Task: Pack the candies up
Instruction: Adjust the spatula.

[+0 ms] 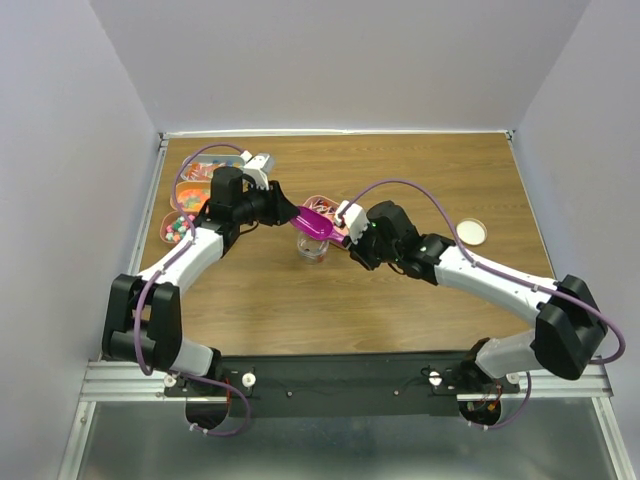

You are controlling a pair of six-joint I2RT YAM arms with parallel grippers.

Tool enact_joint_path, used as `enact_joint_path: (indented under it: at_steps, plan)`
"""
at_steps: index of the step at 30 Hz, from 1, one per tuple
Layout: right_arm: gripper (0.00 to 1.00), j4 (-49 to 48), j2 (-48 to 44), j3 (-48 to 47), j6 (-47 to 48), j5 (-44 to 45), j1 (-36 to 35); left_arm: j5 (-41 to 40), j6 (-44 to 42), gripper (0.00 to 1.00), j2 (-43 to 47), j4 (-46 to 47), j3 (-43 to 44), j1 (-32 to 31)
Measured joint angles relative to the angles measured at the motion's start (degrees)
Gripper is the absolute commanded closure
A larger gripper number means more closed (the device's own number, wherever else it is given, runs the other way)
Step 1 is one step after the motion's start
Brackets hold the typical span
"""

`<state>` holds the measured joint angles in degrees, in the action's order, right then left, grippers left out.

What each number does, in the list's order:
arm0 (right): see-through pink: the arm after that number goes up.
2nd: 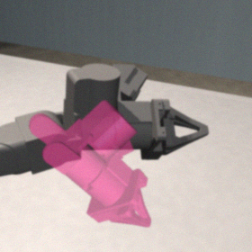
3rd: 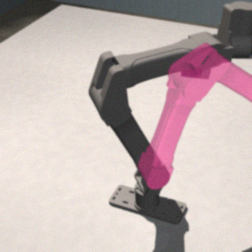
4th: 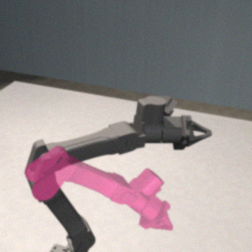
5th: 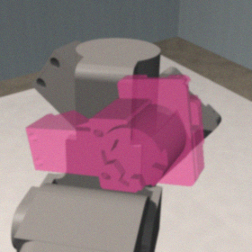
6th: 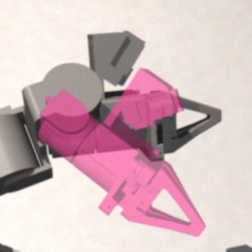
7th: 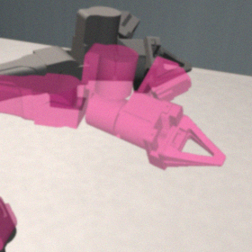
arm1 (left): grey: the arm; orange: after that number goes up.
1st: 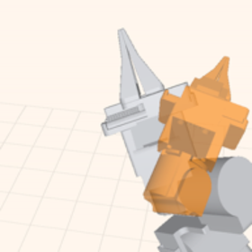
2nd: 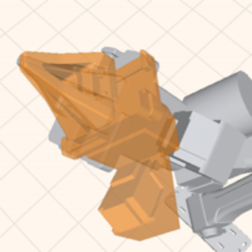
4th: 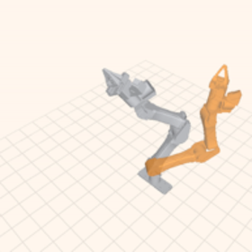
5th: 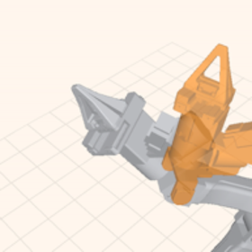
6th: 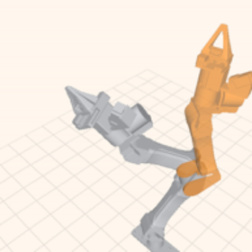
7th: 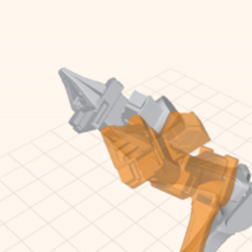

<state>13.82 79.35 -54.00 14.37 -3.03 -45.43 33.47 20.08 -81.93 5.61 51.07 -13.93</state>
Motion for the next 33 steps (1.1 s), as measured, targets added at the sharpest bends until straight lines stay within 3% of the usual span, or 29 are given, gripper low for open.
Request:
enact_joint_path:
  at_steps: [6,21,33]
  plan:
    - [0.91,0.1,0.2,0.0,0.0,0.0,0.0,0.2,0.2,0.67,-1.1,0.5,0.0,0.0]
    - [0.9,0.8,-2.6,-1.6,-0.1,-1.1,0.0,2.1,0.9,0.67,-5.5,-0.2,0.0,0.1]
    - [0.83,0.8,-1.4,-1.8,-0.5,-1.3,0.0,2.3,0.9,0.67,-5.7,-0.1,-0.1,0.4]
